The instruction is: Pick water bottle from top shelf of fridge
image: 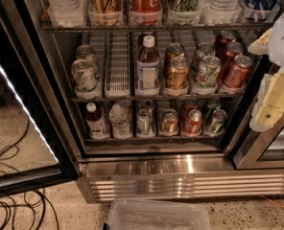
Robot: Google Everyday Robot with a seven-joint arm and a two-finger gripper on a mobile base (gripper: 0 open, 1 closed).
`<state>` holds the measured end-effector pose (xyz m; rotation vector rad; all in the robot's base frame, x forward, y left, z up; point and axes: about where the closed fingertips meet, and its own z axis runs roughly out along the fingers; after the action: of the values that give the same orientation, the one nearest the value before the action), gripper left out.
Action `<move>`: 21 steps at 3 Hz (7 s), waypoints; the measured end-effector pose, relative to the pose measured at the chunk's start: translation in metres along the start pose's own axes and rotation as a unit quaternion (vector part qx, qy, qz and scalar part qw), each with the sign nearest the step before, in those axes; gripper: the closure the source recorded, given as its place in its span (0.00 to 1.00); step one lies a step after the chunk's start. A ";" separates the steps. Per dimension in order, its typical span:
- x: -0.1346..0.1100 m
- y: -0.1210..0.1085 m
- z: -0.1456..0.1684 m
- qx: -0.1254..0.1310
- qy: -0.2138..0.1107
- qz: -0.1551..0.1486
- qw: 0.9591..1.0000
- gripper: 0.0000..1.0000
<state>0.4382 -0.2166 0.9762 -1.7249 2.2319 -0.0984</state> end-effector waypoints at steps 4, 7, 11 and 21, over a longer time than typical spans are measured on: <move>-0.145 -0.066 -0.088 0.119 -0.130 -0.048 0.983 0.00; -0.288 -0.048 -0.081 0.124 -0.270 -0.107 0.949 0.00; -0.391 -0.025 -0.081 0.110 -0.353 -0.129 0.920 0.00; -0.395 0.036 0.014 0.510 -0.197 0.081 0.833 0.00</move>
Offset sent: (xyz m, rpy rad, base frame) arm 0.0599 0.0560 0.0885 0.0557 -0.2152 0.0563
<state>0.4961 0.1715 1.0354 -0.8474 1.5112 -0.6860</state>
